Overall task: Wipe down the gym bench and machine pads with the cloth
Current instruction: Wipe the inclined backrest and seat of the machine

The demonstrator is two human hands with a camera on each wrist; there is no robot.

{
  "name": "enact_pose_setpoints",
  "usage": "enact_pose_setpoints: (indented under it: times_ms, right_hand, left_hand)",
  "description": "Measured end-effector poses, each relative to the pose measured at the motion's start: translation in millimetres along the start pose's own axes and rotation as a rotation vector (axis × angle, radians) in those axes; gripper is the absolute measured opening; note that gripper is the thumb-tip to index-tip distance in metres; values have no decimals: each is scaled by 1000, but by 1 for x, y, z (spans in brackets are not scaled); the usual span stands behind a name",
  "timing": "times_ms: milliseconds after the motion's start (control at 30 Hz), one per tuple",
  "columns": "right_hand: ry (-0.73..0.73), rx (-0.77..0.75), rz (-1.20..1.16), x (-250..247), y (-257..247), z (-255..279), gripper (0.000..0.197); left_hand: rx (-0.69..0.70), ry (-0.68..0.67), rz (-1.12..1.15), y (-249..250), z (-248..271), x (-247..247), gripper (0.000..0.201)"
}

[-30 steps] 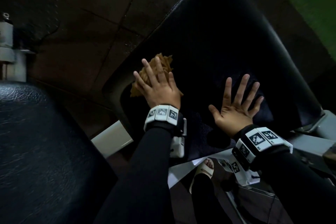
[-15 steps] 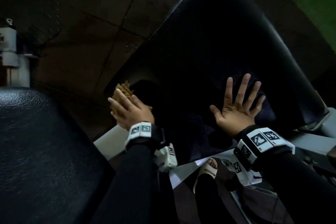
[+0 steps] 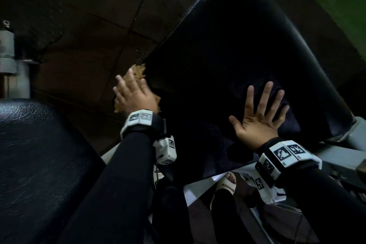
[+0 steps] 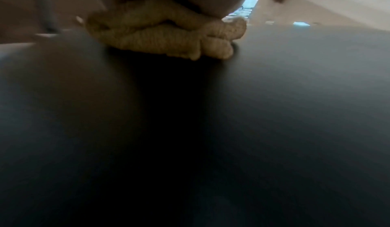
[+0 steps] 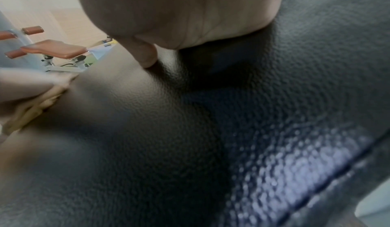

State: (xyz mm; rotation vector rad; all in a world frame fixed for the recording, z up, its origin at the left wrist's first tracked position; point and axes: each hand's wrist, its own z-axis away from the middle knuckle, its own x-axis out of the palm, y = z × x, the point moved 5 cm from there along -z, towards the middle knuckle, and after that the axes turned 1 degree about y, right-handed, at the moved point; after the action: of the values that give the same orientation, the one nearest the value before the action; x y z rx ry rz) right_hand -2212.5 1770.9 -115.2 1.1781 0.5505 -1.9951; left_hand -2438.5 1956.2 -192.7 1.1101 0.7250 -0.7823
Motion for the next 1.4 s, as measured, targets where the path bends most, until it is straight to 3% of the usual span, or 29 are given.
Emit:
enact_pose_setpoints:
  times_ms: [133,267,367,500,567,667,833,967,1067,1400]
  right_hand:
    - [-5,4,-29,1,0,0,96]
    - [-17,4,-81,-7,0,3,97]
    - [157,-10,-112,-34,-1,0,84]
    - [361,90,-213,-83,8,-41,80]
    - [311,170,-267,-97,10,-73,90]
    - [157,254,-282,-98,1,-101,116]
    - [94,243,-262,-96,-3,-102,132]
    - [65,246,-288,-97,-5,-102,131]
    - [31,257,-289,-96,-8,-101,131]
    - [-49,284,-334,-102,-14,-100,129]
  left_hand:
    - [-229,39,143,-32,7,-8,51]
    - [-471,41,282,-39,31,-4,66]
    - [-552,35,322,-41,38,-3,69]
    - [-474,42,293,-39,37,-6,61]
    - [-394,55,280,-33,32,-8,57]
    - [-153,59,231,-12,24,-11,54]
    - [85,-100,184,43,8,-6,60]
    - [146,-199,29,78,-9,-4,72]
    - [241,-229,-47,97,-19,-4,67]
    - [313,-361,85,151,-54,-1,54]
